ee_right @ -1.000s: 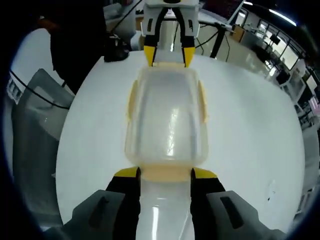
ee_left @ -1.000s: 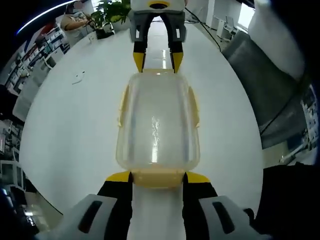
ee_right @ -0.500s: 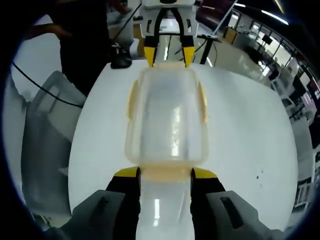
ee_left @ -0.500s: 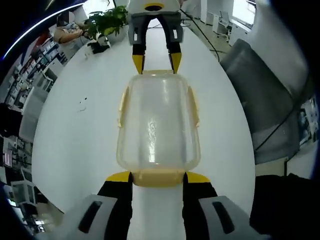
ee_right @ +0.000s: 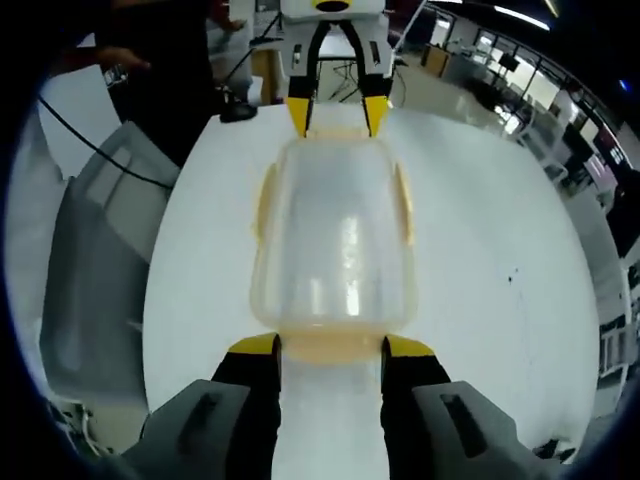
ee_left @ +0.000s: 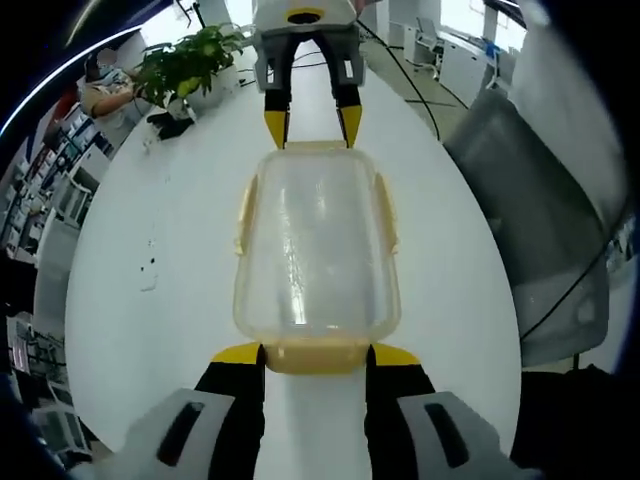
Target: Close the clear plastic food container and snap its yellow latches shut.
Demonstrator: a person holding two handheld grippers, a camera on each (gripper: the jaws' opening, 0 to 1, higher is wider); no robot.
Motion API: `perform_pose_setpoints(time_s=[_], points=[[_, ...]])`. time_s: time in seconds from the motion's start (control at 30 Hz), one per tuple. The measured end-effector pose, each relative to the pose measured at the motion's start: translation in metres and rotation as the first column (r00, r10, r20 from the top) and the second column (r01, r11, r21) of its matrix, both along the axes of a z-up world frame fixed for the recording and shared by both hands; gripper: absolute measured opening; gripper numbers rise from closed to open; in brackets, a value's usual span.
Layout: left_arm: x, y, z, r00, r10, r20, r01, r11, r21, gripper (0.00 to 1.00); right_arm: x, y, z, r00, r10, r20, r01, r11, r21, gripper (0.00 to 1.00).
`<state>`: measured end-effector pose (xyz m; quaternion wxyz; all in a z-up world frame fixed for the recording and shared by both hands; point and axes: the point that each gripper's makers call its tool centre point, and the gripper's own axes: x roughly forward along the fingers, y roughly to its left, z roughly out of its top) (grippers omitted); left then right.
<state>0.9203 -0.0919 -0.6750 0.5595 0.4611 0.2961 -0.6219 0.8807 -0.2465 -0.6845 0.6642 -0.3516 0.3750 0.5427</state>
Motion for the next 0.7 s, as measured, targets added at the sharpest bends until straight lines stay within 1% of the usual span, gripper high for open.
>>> perform_pose_setpoints(time_s=[0.2,0.37,0.5,0.7], points=[[-0.003,-0.03,-0.012,1.0,-0.024,-0.01,0.024,0.999,-0.03,0.33,-0.005,-0.026,-0.009,1.0,-0.019,-0.008,0.019,1.0,-0.007,0.35],[-0.001,-0.042,-0.025,0.999,-0.035,-0.002,0.034,0.999,-0.037,0.33,-0.005,-0.04,-0.021,0.999,-0.027,-0.017,0.026,0.999,-0.024,0.35],[0.0,-0.048,-0.034,0.999,-0.04,-0.007,0.04,0.999,-0.031,0.33,-0.003,-0.046,-0.028,0.999,-0.027,-0.024,0.026,0.999,-0.035,0.35],[0.002,-0.051,-0.038,0.999,-0.036,-0.011,0.036,0.999,-0.033,0.33,0.0,-0.049,-0.032,0.999,-0.019,-0.03,0.018,0.999,-0.036,0.35]])
